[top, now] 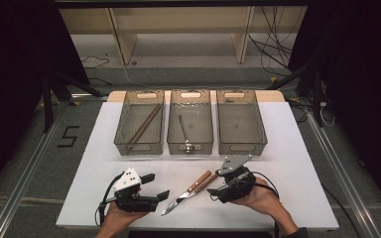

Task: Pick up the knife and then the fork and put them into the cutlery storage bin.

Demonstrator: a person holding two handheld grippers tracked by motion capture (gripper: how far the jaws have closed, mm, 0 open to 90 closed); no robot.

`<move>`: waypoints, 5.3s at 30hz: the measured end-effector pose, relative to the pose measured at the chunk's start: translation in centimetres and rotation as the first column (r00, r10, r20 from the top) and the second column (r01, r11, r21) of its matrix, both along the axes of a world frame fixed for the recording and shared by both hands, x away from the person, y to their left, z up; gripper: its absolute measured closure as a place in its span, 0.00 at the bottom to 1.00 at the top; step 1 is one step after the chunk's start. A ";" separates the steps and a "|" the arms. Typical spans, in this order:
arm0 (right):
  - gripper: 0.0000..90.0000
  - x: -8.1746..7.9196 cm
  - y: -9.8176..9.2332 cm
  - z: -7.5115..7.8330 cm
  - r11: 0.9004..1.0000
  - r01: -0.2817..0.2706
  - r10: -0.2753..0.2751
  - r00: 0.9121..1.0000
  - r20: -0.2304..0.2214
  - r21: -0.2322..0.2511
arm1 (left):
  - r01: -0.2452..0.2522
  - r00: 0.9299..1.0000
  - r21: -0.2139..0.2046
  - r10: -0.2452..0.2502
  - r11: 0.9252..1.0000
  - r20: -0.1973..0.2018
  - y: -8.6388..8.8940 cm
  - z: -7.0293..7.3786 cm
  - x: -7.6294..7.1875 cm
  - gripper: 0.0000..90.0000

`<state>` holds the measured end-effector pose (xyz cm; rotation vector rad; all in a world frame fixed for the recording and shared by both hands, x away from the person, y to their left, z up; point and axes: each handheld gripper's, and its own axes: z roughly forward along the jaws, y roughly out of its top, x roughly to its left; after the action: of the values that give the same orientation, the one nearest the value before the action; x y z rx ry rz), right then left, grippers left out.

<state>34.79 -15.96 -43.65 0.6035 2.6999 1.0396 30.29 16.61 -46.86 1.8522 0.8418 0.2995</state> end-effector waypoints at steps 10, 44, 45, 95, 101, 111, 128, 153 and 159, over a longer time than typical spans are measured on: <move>0.69 0.7 0.5 0.0 0.999 0.037 -0.036 0.999 0.024 -0.014 | -0.003 1.000 0.004 0.003 1.000 0.003 0.2 -0.1 -0.1 0.22; 1.00 6.3 4.0 -4.0 0.979 0.180 -0.184 0.983 -0.027 -0.093 | -0.012 1.000 -0.004 0.012 1.000 0.007 0.5 -0.3 -0.1 0.22; 1.00 6.3 3.9 -4.1 0.979 0.180 -0.183 0.983 -0.029 -0.094 | -0.013 1.000 -0.005 0.013 1.000 0.006 0.5 -0.3 -0.1 0.22; 0.52 -0.2 2.1 -1.0 0.988 -0.044 0.035 0.998 -0.061 -0.151 | -0.029 1.000 -0.004 0.029 1.000 0.009 0.8 -0.3 0.0 0.21; 0.53 -0.6 2.3 -2.0 0.978 -0.063 0.052 0.997 -0.060 -0.201 | -0.036 0.999 -0.009 0.036 0.999 0.012 0.8 -0.3 0.0 0.20; 0.64 -0.8 3.0 -2.4 0.955 -0.082 0.082 0.997 -0.012 -0.286 | -0.037 0.999 -0.010 0.037 0.999 0.011 0.8 -0.3 0.0 0.20; 0.80 -0.9 4.1 -3.1 0.908 -0.149 0.169 0.985 0.019 -0.391 | -0.035 0.999 -0.009 0.035 0.999 0.012 0.8 -0.3 0.0 0.20; 0.90 -1.3 4.1 -3.0 0.903 -0.225 0.245 0.970 0.007 -0.366 | -0.038 0.999 -0.006 0.038 0.999 0.007 0.9 -0.3 0.1 0.20; 0.90 -1.5 3.9 -2.9 0.919 -0.211 0.228 0.973 0.014 -0.333 | -0.038 0.999 -0.006 0.038 0.999 0.007 0.9 -0.3 0.1 0.20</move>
<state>33.30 -12.08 -46.54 0.2128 2.8497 0.6084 30.39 17.54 -47.18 1.8303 0.8733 0.3269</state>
